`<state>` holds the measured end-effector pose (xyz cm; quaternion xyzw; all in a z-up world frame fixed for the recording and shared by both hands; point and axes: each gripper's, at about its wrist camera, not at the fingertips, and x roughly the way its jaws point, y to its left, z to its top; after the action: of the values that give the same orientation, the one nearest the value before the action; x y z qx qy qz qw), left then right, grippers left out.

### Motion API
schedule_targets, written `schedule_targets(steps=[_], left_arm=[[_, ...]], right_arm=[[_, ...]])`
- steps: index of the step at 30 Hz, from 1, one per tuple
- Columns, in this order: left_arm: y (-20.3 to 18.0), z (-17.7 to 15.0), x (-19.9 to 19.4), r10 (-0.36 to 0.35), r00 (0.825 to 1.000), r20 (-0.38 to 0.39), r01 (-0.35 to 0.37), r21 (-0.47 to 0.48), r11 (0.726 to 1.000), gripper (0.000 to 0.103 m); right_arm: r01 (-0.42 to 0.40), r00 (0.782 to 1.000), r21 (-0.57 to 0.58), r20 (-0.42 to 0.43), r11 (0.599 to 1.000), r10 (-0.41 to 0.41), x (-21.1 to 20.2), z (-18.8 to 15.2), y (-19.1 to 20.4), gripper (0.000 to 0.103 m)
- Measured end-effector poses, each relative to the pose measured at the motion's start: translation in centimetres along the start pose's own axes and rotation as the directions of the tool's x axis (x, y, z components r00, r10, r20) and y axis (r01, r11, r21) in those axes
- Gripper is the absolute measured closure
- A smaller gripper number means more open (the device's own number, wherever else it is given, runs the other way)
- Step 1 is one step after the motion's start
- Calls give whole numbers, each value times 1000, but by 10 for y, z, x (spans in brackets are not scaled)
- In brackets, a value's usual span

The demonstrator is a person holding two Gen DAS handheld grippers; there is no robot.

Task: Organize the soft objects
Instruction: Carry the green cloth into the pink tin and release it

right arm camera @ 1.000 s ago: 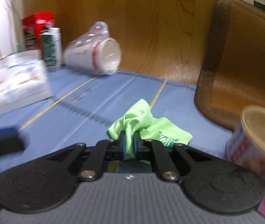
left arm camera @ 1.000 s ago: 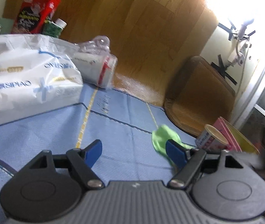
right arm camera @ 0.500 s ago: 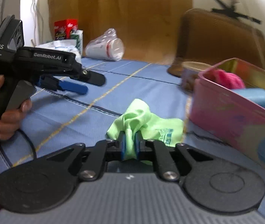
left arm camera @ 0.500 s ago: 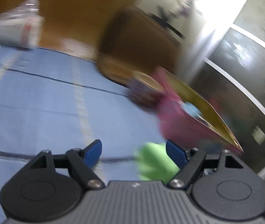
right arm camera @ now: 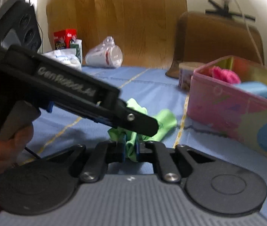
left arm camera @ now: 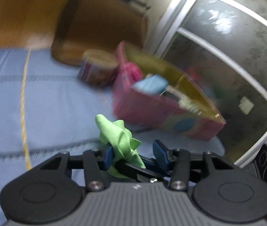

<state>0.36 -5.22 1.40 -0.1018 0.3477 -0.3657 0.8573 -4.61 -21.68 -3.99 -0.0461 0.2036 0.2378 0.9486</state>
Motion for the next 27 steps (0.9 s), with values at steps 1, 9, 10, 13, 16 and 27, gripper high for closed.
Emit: schedule_targets(steps=[1,9,10,13,16,27], left_arm=[[-6,6,-2,-19,1000,18,18,15,1000,59],[-52,65,49,-129,992,11,127,108,986,59],[-57,69,62,-134,991,-4,134,105,985,59],[-66,77,99,-125,991,-53,130,104,986,59],[-68,85,135,-76,990,-122,88,91,992,55],[-56,118,214,66,971,-229,-75,-32,997,36]], right_arm=[[19,999,-7,34,1000,-19,-6,3,-1,91],[200,957,73,201,977,-211,-37,31,-50,90],[216,955,79,190,973,-227,-37,32,-58,90],[258,946,151,158,954,-281,-34,33,-89,90],[253,954,231,103,940,-282,-26,35,-117,90],[372,919,301,16,878,-395,4,32,-160,57]])
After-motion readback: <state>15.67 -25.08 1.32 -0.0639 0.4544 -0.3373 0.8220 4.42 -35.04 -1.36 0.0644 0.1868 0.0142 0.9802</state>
